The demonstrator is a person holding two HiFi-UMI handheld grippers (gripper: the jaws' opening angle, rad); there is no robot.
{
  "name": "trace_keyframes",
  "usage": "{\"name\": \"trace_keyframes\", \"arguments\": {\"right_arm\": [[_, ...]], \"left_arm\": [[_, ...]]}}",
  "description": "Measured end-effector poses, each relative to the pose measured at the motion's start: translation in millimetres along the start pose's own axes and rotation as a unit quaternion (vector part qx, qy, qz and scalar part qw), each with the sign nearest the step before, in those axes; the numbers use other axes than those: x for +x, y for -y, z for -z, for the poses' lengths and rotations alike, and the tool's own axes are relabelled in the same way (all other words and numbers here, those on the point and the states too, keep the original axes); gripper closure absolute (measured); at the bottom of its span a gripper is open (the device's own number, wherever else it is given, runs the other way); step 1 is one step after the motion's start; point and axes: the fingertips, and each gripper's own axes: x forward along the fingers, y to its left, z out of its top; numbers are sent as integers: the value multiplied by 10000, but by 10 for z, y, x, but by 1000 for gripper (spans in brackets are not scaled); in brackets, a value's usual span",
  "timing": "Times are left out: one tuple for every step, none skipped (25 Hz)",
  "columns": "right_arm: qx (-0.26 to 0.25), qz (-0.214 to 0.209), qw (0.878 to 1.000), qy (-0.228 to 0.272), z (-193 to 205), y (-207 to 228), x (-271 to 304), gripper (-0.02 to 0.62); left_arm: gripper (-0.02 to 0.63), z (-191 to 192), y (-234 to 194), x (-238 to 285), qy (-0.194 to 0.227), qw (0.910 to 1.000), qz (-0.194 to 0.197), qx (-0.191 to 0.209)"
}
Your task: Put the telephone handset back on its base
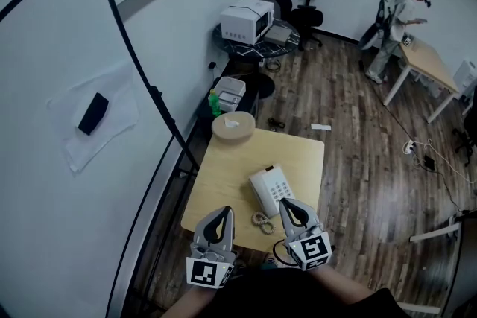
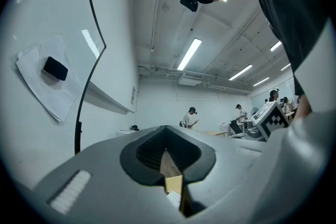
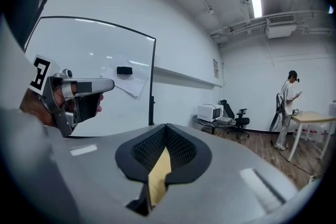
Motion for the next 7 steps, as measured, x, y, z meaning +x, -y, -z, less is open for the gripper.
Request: {"name": "trace_keyframes", "arguments": {"right_arm": [[-5,7,10000,-2,-1,1,8,588],[-8,12,10000,-5,-2,0,13,588],[-8,12,10000,-9,-3,-4,13,588],[-5,10,10000,-11,-4,-9,10,588],[-2,10,10000,-13,-5,-12,7,588],[-2,10,10000,-16,-6,-14,5,588],[-4,12,10000,-19,-6,-15,2,588]], "left_arm": [[606,4,-7,4,-14,10000,2,-4],[606,4,-12,6,-20,10000,5,-8],[606,2,-13,5,-16,10000,8,-11],[606,1,-13,2,-6,10000,12,-14],[606,1,-12,-2,14,10000,16,-14],[606,0,-12,-5,42,10000,20,-12],[606,-3,-13,-8,74,10000,23,-10]]}}
